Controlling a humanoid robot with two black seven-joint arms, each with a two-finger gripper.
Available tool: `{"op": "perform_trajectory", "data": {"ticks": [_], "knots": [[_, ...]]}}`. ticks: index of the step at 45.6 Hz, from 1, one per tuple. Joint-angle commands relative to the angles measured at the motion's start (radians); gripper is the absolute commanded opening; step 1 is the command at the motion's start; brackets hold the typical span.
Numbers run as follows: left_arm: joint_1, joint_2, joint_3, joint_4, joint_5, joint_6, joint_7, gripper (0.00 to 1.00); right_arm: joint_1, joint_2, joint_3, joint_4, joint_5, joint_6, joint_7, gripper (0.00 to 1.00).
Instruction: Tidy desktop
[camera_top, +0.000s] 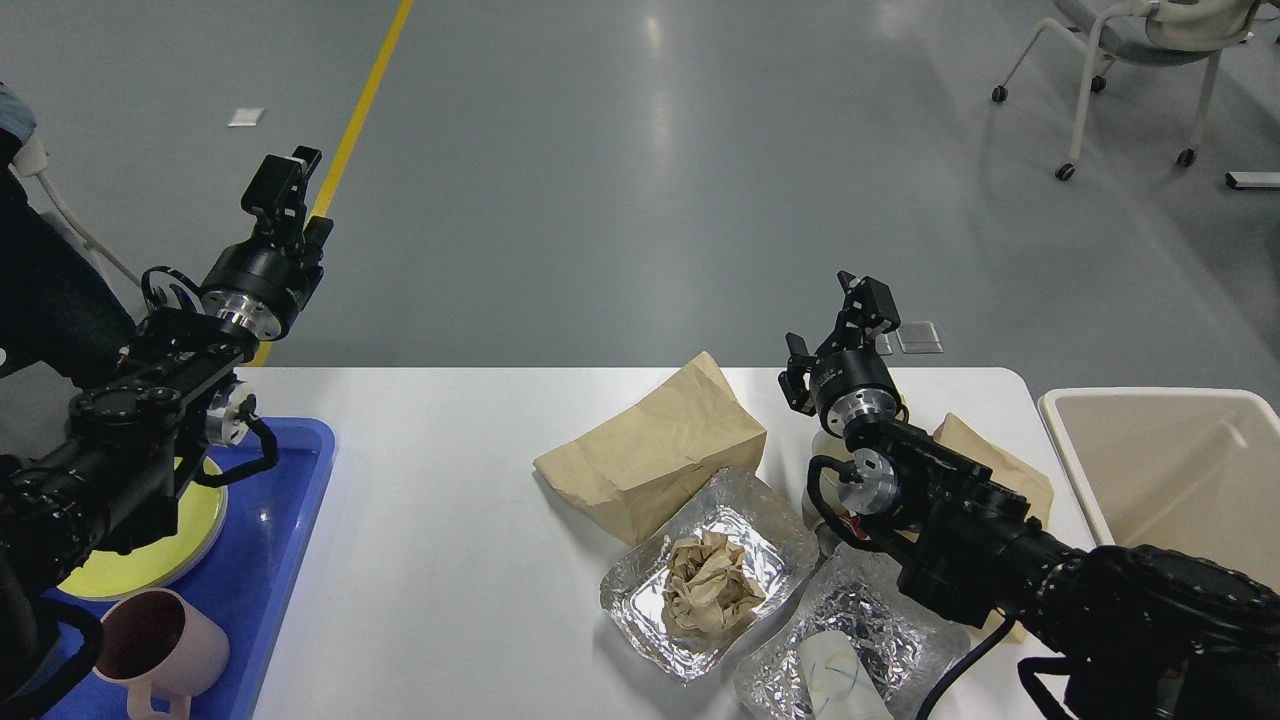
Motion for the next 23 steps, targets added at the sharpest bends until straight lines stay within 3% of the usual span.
{"op": "perform_trajectory", "data": {"ticks": [1,6,23], "knots": [[0.022,-0.018,-0.008,0.005,0.0,0.027,-0.159,0.96,0.0,0.0,0.0,0.0,0.0,0.0,0.0,1.0],[0.044,-0.027,-0.008,0.007,0.0,0.055,-0.216,0.97,0.0,0.0,0.0,0.0,0.0,0.0,0.0,1.0],[0.067,-0.045,-0.008,0.008,0.0,0.079,-0.219,0.97,0.0,0.0,0.001,0.0,0.0,0.0,0.0,1.0]]}}
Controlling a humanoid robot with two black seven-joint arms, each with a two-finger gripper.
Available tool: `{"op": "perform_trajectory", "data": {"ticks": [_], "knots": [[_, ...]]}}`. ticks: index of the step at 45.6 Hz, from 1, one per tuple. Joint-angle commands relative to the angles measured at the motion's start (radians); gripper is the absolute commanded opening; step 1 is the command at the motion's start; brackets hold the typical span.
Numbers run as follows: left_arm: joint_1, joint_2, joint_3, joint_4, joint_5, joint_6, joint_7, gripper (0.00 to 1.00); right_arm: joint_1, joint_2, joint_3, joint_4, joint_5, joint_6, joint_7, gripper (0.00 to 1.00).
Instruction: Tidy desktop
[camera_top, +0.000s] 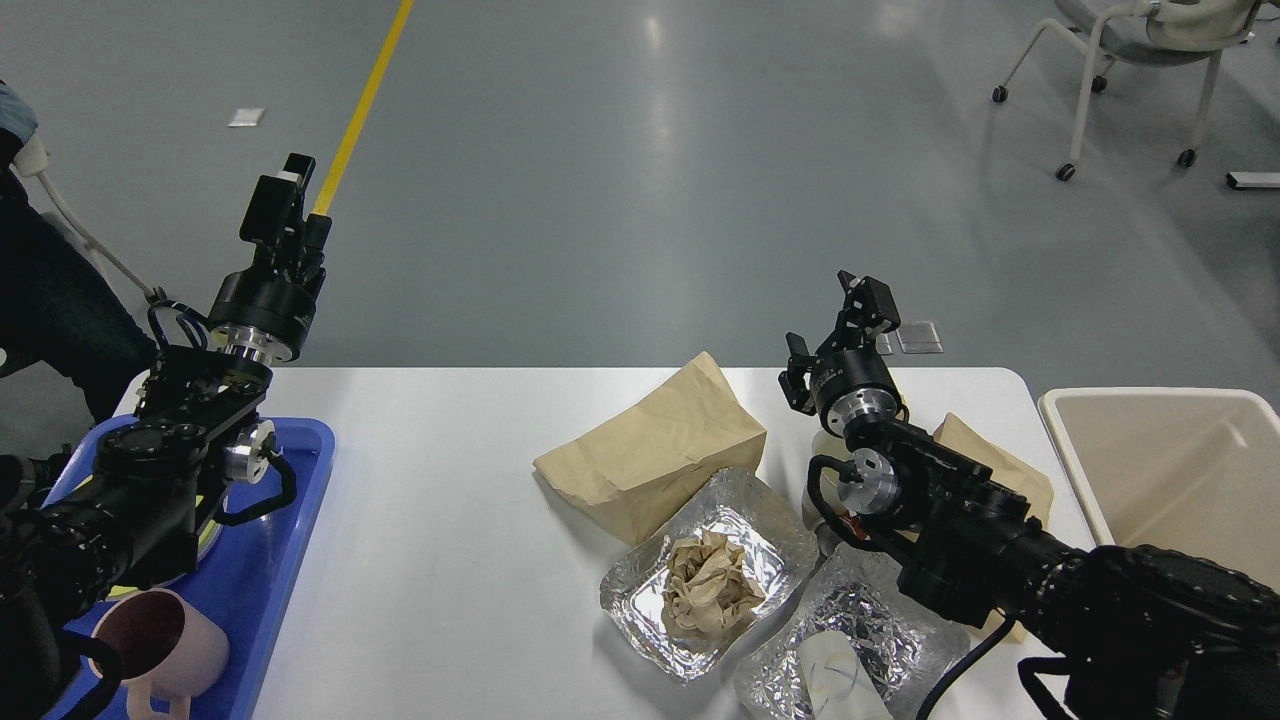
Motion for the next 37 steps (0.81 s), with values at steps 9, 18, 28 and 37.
{"op": "perform_trajectory", "data": {"ticks": [9,18,28,37], "knots": [[0.002,-0.037,0.003,0.0,0.0,0.0,-0.003,0.97,0.0,0.0,0.001,0.0,0.0,0.0,0.0,1.0],[0.004,-0.065,-0.005,0.0,-0.017,0.0,-0.017,0.97,0.0,0.0,0.0,0.0,0.0,0.0,0.0,1.0],[0.039,-0.069,-0.009,0.0,-0.023,-0.003,-0.083,0.97,0.0,0.0,0.0,0.0,0.0,0.0,0.0,1.0],[0.04,-0.069,-0.028,0.0,-0.027,-0.011,-0.069,0.97,0.0,0.0,0.0,0.0,0.0,0.0,0.0,1.0]]}}
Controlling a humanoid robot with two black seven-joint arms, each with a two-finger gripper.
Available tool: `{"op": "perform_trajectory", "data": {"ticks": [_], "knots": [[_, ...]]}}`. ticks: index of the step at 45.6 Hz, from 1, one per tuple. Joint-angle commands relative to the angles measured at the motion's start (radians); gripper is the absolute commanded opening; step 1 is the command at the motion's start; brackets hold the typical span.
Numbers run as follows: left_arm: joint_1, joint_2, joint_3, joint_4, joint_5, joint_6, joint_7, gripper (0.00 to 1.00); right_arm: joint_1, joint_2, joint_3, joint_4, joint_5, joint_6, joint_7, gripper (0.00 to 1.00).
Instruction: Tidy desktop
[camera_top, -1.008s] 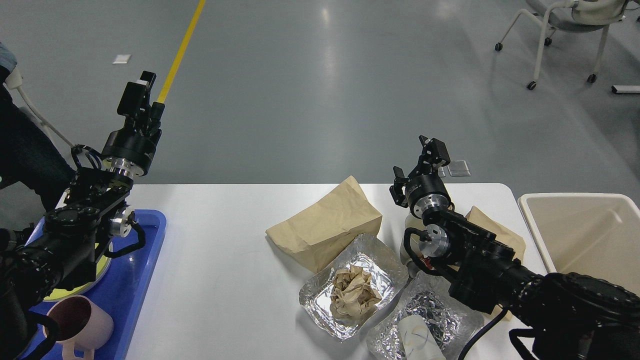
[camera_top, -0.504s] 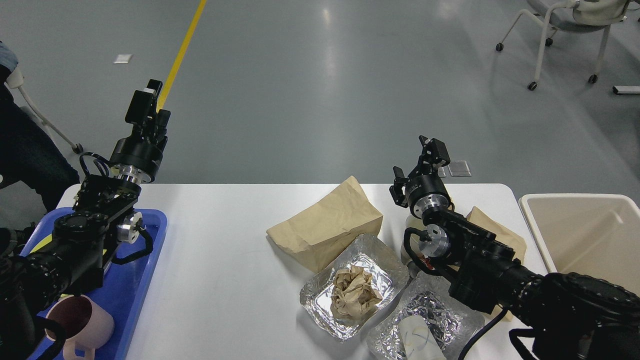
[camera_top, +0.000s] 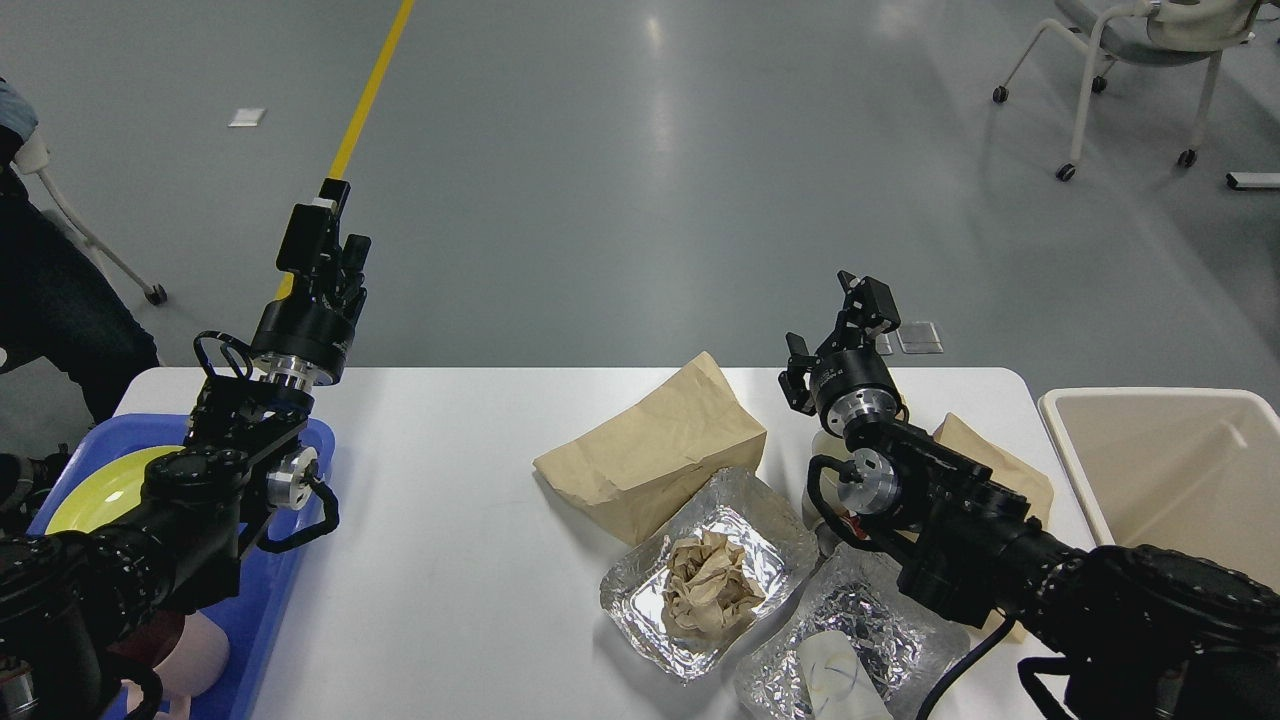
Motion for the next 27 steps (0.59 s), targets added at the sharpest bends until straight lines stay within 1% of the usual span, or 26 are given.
{"op": "perform_trajectory", "data": {"ticks": [1,15,19,24,27], "knots": [[0.002,0.0,-0.023,0.0,-0.008,-0.006,0.011,0.97,0.0,0.0,0.001,0.0,0.0,0.0,0.0,1.0],[0.016,0.001,-0.081,0.0,-0.077,-0.006,0.015,0.97,0.0,0.0,0.0,0.0,0.0,0.0,0.0,1.0],[0.016,0.001,-0.09,0.0,-0.091,-0.006,0.027,0.97,0.0,0.0,0.0,0.0,0.0,0.0,0.0,1.0],[0.016,0.0,-0.101,0.0,-0.092,-0.006,0.06,0.97,0.0,0.0,0.0,0.0,0.0,0.0,0.0,1.0],[0.016,0.0,-0.101,0.0,-0.091,-0.006,0.06,0.97,0.0,0.0,0.0,0.0,0.0,0.0,0.0,1.0]]}}
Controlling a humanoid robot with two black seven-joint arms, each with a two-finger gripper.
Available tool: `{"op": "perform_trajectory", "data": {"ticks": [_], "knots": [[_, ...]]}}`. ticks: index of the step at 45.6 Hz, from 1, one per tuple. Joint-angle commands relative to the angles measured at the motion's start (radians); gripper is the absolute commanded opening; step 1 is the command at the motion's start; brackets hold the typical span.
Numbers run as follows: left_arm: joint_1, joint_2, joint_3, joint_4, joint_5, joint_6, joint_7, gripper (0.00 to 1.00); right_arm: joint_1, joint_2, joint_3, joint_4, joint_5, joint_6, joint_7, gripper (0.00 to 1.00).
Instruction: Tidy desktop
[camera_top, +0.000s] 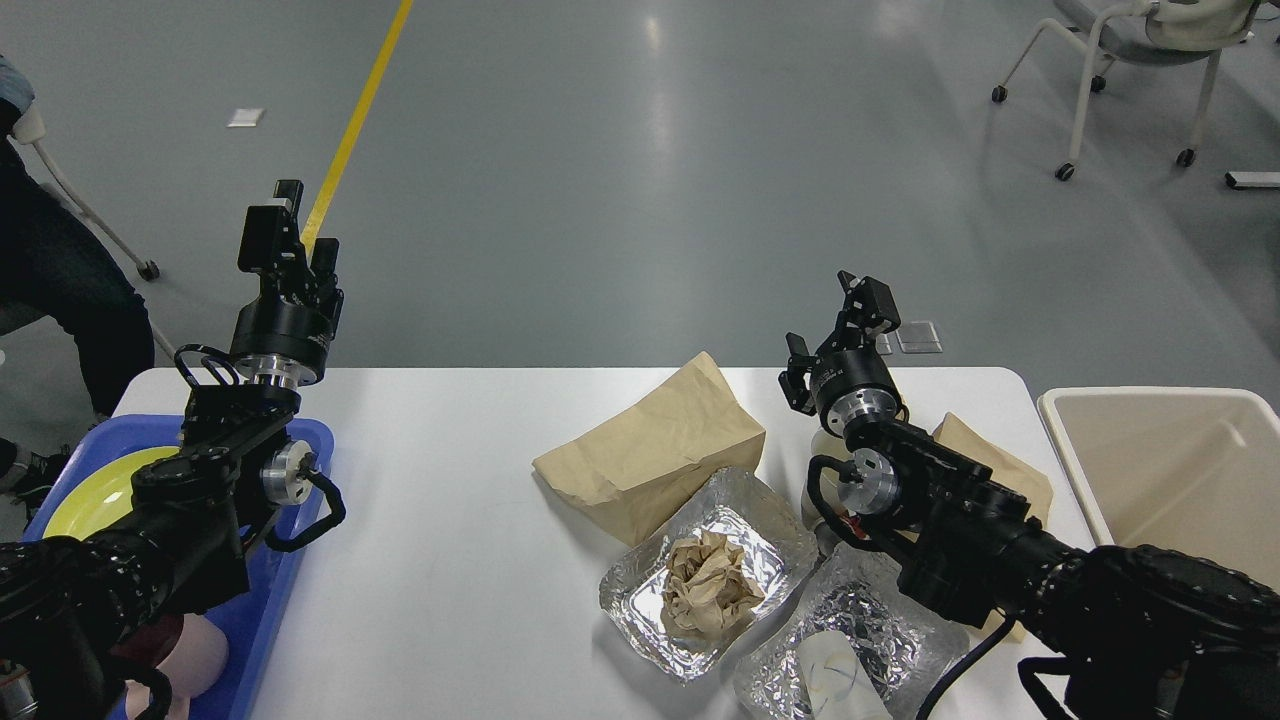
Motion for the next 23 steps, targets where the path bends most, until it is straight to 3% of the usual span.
{"op": "perform_trajectory", "data": {"ticks": [1,23], "knots": [[0.0,-0.001,-0.005,0.0,0.0,0.001,0.013,0.97,0.0,0.0,0.0,0.0,0.0,0.0,0.0,1.0],[0.005,-0.001,-0.005,0.0,0.0,0.001,0.007,0.97,0.0,0.0,0.0,0.0,0.0,0.0,0.0,1.0]]}}
